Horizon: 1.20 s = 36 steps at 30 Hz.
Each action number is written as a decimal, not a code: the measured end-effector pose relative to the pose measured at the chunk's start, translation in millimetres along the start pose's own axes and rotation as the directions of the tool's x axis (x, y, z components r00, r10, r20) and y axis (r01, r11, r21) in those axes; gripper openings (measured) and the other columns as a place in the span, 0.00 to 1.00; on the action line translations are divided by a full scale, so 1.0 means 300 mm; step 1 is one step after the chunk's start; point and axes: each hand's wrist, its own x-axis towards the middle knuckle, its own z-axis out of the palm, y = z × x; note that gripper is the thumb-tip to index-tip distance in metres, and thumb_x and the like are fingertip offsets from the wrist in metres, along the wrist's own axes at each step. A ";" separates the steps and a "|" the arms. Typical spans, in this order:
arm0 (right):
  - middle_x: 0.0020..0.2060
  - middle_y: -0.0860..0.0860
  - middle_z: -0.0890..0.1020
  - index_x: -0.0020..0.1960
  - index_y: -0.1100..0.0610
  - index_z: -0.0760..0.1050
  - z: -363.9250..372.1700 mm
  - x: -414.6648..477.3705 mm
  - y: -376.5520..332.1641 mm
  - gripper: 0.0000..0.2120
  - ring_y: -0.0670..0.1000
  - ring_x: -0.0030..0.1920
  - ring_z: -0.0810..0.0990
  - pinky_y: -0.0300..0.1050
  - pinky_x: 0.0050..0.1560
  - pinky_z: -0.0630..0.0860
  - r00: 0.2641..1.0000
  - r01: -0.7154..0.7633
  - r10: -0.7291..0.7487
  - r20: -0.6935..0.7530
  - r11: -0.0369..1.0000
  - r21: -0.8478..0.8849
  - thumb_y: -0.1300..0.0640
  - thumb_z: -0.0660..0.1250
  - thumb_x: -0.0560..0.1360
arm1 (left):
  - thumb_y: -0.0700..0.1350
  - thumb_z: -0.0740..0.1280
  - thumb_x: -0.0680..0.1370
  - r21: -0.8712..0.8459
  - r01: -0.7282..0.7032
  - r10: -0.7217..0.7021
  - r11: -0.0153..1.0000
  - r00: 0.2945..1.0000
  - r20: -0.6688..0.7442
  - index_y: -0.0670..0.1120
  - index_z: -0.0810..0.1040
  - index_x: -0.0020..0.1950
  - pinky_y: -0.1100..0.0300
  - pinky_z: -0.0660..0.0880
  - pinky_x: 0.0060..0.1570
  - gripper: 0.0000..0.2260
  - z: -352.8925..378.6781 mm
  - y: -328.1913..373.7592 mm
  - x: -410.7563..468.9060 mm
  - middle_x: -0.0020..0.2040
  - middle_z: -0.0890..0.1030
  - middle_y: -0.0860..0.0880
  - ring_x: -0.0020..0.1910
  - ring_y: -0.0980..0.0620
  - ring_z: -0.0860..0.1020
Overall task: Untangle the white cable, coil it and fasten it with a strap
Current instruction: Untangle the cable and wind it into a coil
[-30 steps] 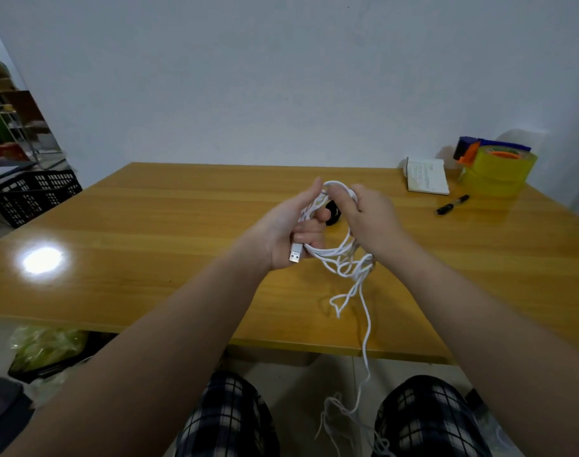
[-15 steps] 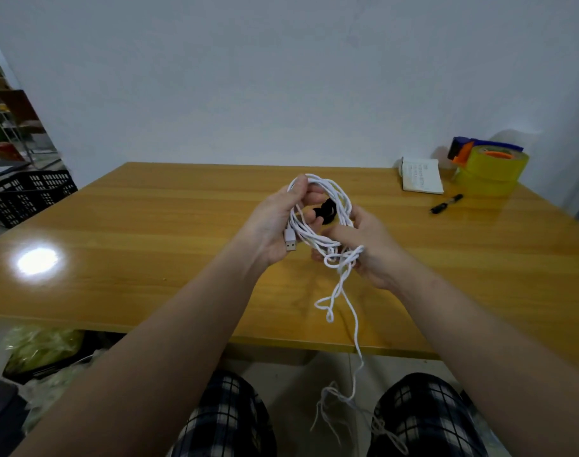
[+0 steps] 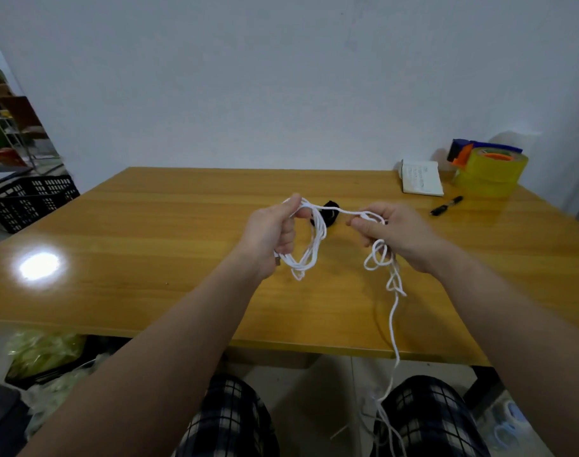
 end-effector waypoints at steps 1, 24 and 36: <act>0.28 0.54 0.72 0.43 0.55 0.77 -0.001 0.002 0.002 0.04 0.44 0.23 0.68 0.36 0.23 0.65 0.999 0.022 -0.021 -0.036 1.000 0.017 0.57 0.66 0.76 | 0.50 0.64 0.80 0.077 -0.012 0.013 0.997 1.000 -0.016 0.42 0.77 0.37 0.65 0.53 0.20 0.15 -0.006 -0.011 0.000 0.23 0.57 0.54 0.20 0.57 0.54; 0.31 0.52 0.80 0.51 0.57 0.73 0.005 0.044 0.061 0.21 0.46 0.26 0.63 0.34 0.20 0.55 0.928 -0.328 0.371 -0.043 0.865 0.379 0.39 0.59 0.75 | 0.47 0.65 0.79 0.138 -0.065 0.100 0.988 0.959 -0.266 0.43 0.75 0.32 0.68 0.57 0.20 0.16 0.017 -0.044 0.022 0.20 0.60 0.54 0.18 0.57 0.58; 0.40 0.56 0.78 0.59 0.62 0.75 -0.013 -0.004 0.076 0.23 0.43 0.26 0.67 0.33 0.23 0.62 0.972 -0.206 0.155 0.177 0.922 0.327 0.59 0.71 0.65 | 0.50 0.64 0.79 -0.026 -0.201 0.157 0.979 0.835 -0.528 0.44 0.74 0.34 0.68 0.59 0.20 0.16 0.013 0.015 0.043 0.17 0.64 0.57 0.16 0.58 0.60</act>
